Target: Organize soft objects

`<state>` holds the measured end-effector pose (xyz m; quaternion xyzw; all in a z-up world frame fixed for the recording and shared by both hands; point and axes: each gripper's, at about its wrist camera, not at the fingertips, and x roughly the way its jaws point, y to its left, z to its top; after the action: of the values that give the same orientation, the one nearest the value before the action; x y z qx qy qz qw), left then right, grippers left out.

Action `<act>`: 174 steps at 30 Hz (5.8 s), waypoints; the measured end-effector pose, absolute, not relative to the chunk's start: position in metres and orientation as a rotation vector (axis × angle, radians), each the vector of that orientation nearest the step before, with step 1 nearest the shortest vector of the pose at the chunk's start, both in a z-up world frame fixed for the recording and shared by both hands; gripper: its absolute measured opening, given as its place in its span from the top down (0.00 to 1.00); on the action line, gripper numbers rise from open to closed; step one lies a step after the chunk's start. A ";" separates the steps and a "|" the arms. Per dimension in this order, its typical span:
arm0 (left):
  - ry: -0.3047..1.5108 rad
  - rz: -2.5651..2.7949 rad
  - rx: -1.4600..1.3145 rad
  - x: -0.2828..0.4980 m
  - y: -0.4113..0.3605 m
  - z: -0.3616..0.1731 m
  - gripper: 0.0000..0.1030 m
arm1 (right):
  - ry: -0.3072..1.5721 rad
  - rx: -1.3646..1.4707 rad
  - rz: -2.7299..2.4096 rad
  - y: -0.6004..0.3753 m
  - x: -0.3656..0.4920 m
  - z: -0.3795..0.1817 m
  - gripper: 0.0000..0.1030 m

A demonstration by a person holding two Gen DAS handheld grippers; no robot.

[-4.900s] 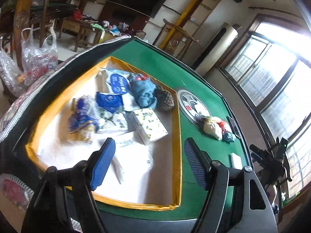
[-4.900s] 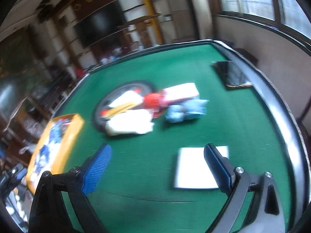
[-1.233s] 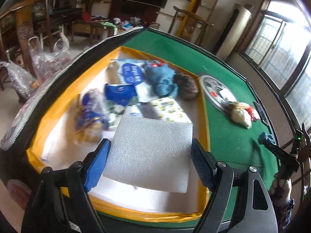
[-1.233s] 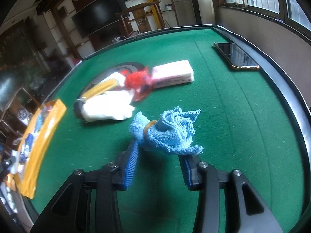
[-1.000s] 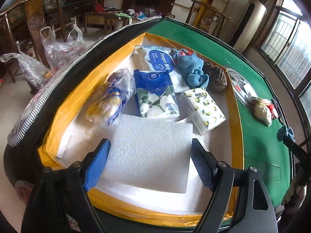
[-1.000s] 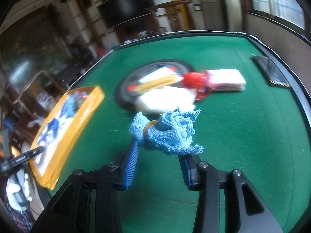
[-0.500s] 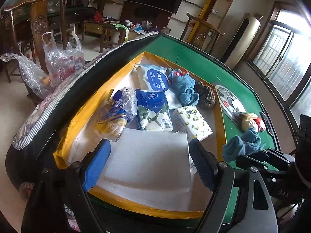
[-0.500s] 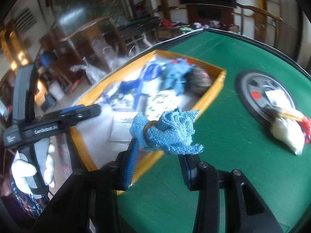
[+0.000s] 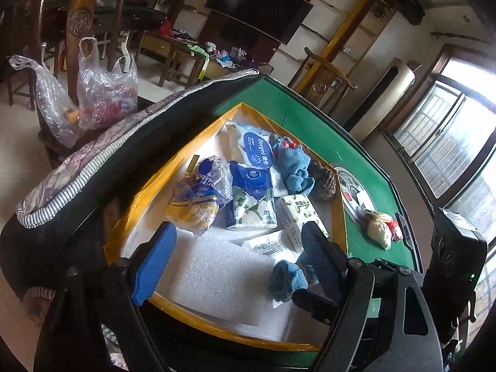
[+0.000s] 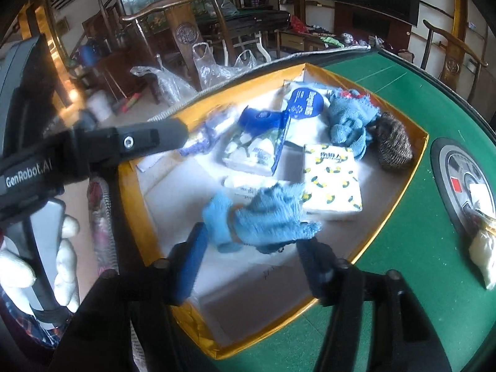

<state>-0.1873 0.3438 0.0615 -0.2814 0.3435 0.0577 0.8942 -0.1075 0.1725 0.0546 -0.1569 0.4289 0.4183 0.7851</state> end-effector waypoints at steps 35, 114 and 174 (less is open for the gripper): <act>0.907 -0.318 -0.205 -0.125 0.112 0.066 0.19 | 0.811 0.124 0.213 -0.162 -0.029 0.088 0.26; 0.956 -0.700 -0.073 -0.099 0.003 0.061 0.00 | 0.967 0.578 0.428 -0.238 0.010 0.032 0.23; 0.767 -0.016 -0.491 -0.148 0.292 0.060 0.60 | 1.060 0.378 0.337 -0.129 -0.001 0.030 0.23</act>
<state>-0.1479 0.2922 0.0596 -0.2371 0.3702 -0.0076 0.8981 -0.0009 -0.1287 0.0295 0.1782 0.5000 0.1591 0.8324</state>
